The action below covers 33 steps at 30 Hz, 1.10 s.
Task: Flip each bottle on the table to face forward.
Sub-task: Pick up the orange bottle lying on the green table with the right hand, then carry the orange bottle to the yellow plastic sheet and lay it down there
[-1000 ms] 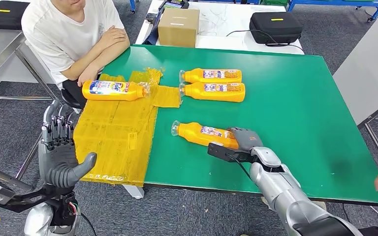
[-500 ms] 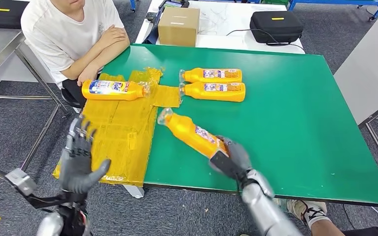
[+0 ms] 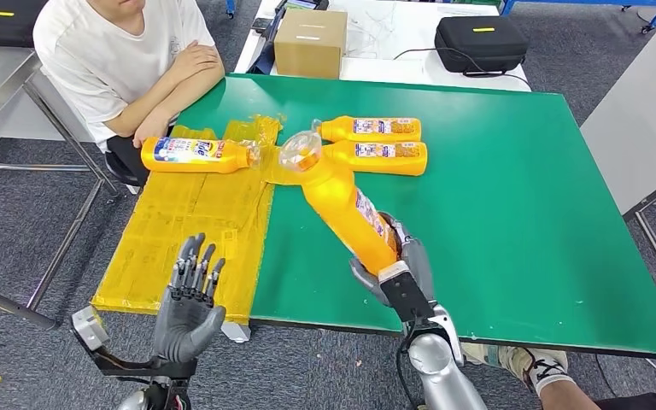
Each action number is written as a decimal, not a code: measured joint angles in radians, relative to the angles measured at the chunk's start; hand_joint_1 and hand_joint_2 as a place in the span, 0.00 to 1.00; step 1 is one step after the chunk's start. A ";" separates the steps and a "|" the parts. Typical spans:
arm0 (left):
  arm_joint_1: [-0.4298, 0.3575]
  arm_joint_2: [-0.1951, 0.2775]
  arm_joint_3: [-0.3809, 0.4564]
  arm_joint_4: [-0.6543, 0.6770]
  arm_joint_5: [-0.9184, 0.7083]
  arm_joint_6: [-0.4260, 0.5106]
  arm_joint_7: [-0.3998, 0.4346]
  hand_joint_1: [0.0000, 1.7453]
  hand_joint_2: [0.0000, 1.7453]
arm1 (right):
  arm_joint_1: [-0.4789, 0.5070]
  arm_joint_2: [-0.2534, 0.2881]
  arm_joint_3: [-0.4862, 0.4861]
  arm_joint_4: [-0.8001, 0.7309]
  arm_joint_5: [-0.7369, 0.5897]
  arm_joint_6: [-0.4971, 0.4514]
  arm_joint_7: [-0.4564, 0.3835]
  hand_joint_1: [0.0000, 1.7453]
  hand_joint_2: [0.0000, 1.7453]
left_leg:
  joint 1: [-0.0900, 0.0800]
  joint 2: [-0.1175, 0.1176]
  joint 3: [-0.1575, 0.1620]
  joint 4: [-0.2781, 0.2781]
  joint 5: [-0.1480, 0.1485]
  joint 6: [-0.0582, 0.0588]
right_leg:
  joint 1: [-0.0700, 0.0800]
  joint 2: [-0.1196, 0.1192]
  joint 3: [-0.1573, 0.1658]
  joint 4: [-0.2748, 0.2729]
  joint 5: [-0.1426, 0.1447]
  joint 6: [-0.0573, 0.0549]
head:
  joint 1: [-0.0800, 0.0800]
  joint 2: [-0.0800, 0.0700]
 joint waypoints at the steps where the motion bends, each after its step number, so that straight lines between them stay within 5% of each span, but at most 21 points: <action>1: 0.000 0.000 -0.003 0.004 0.010 -0.005 0.006 0.00 1.00 | 0.004 0.001 0.000 -0.011 -0.006 -0.003 -0.005 0.99 1.00 | 0.000 0.000 0.000 0.000 0.000 0.000 | 0.000 0.000 0.000 0.000 0.000 0.000 | 0.000 0.000; 8: -0.012 0.032 -0.111 0.066 -0.228 -0.048 -0.093 0.00 1.00 | 0.020 0.008 0.155 -0.025 0.067 0.163 -0.009 1.00 1.00 | 0.001 0.000 0.000 0.000 0.000 0.000 | 0.001 0.000 -0.001 0.000 0.000 0.000 | 0.000 0.000; 22: -0.075 0.032 -0.127 0.085 -0.186 -0.056 -0.059 0.00 1.00 | -0.074 0.096 0.338 0.071 0.129 0.131 -0.027 1.00 1.00 | 0.001 0.000 -0.001 0.000 0.001 0.000 | 0.001 0.000 -0.001 0.000 0.000 0.000 | 0.000 0.000; 33: -0.079 0.035 -0.119 0.114 -0.064 -0.079 0.020 0.00 1.00 | -0.107 0.101 0.389 0.144 0.103 0.117 -0.030 1.00 1.00 | 0.000 0.000 -0.001 0.000 0.000 0.000 | 0.000 0.000 -0.001 0.000 0.000 0.000 | 0.000 0.000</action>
